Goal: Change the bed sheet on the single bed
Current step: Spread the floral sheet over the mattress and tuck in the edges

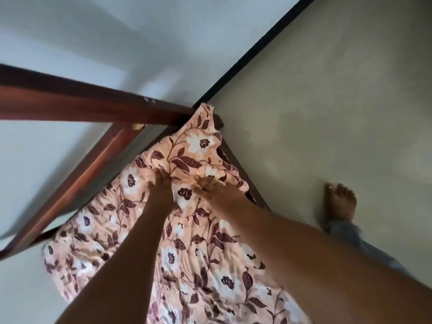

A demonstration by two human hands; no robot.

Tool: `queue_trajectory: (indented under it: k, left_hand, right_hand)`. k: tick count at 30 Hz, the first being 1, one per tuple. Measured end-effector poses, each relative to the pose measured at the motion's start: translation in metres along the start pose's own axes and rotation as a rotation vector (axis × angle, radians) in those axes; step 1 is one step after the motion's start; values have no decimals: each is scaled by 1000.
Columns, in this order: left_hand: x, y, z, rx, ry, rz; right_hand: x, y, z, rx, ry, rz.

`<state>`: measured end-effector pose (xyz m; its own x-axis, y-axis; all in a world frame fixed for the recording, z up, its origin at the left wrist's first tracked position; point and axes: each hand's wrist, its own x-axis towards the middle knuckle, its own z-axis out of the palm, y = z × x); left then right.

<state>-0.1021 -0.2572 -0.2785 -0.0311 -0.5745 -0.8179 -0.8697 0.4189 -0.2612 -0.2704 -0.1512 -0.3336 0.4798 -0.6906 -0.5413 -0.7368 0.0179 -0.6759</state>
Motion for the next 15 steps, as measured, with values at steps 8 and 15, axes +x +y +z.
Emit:
queue_trajectory:
  k: [8,15]
  left_hand:
    - [17,5,6,329,-57,6]
    - [30,2,18,413,37,-5]
  right_hand:
    - [-5,6,3,-15,28,-58]
    - [-10,14,-17,-45,24,-134]
